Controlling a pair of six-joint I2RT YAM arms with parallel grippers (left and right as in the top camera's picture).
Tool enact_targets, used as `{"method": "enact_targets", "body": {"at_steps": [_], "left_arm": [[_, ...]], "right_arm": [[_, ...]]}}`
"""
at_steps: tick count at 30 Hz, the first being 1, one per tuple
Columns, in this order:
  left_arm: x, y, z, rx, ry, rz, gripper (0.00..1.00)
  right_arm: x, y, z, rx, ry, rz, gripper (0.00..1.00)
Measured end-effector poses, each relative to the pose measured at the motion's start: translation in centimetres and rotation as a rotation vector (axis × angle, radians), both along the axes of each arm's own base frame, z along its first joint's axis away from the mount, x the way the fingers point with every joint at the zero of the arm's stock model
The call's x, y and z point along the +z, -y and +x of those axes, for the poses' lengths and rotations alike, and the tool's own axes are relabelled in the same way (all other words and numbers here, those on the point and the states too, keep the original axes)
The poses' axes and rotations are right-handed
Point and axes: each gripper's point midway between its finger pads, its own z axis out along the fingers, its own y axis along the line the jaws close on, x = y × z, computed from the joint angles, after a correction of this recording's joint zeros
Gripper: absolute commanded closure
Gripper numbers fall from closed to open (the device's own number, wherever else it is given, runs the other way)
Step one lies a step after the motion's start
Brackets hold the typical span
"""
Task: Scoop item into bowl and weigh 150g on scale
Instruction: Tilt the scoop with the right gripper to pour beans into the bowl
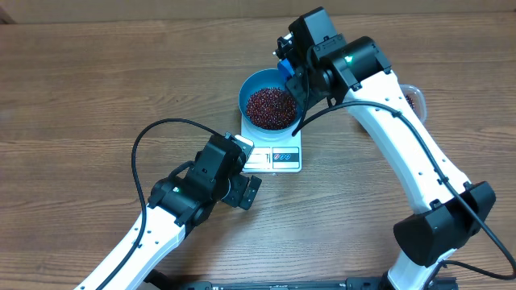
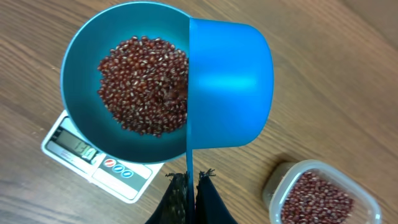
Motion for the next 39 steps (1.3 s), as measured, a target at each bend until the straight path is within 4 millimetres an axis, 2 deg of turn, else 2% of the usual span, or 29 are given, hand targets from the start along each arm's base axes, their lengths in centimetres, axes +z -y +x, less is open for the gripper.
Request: {"method": "enact_targets", "body": {"at_steps": [13, 39], "left_arm": [[0.0, 0.0, 0.0, 0.0, 0.0, 0.0, 0.01], [0.0, 0.0, 0.0, 0.0, 0.0, 0.0, 0.0]], "right_arm": [[0.8, -1.1, -0.1, 0.011, 0.1, -0.131, 0.96], [0.7, -1.2, -0.3, 0.016, 0.088, -0.125, 0.96]]}}
